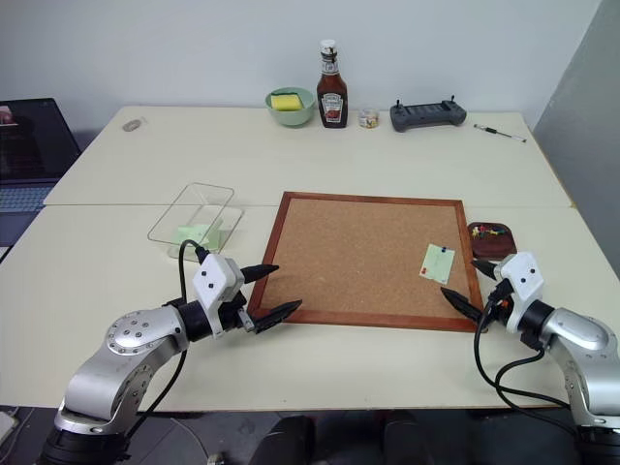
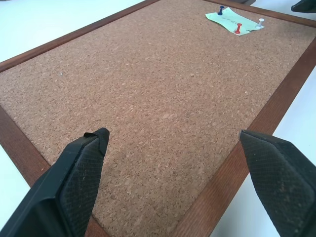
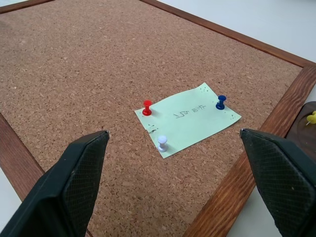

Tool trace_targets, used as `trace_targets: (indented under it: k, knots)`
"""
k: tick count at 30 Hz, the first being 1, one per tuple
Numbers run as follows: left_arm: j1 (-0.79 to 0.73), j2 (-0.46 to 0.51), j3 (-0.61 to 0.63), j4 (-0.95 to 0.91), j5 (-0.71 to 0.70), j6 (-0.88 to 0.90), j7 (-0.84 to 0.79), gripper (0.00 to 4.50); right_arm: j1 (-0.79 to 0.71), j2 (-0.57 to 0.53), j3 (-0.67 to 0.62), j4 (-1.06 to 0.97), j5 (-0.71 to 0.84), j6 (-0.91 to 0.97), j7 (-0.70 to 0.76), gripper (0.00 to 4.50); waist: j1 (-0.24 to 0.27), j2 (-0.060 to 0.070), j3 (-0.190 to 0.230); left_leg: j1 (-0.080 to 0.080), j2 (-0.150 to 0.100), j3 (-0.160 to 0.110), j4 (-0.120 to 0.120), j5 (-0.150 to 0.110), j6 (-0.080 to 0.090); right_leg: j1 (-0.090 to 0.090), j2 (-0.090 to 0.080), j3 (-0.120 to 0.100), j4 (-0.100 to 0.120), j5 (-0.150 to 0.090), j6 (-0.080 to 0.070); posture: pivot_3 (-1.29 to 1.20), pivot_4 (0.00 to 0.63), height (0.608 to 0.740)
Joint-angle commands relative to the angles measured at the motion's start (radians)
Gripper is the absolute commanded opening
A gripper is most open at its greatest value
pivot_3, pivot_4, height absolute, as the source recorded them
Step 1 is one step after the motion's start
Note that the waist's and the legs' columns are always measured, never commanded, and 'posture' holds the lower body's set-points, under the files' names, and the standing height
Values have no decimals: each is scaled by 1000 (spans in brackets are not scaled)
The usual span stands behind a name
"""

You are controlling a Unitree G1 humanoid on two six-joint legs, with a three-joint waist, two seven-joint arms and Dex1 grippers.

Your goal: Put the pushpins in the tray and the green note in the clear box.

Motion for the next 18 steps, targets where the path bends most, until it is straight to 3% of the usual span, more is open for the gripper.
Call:
trace_targets:
  k: [1,14,18]
  knots:
    - [-8,-6,28,-32,-18,-27,0,4461,-22,-18,-24,-12,3,-17,2,4500,0,0,0,0,0,0,0,0,0,0,0,0,0,0,0,0,150,740]
    - [-59,-4,30,7,-48,-4,-36,4461,-27,-14,-13,-45,6,2,-10,4500,0,0,0,0,0,0,0,0,0,0,0,0,0,0,0,0,150,740]
    - [-103,-20,24,21,-56,-12,-45,3802,-25,-10,-13,-66,10,11,-19,4500,1,0,0,0,0,0,0,0,0,0,0,0,0,0,0,0,150,740]
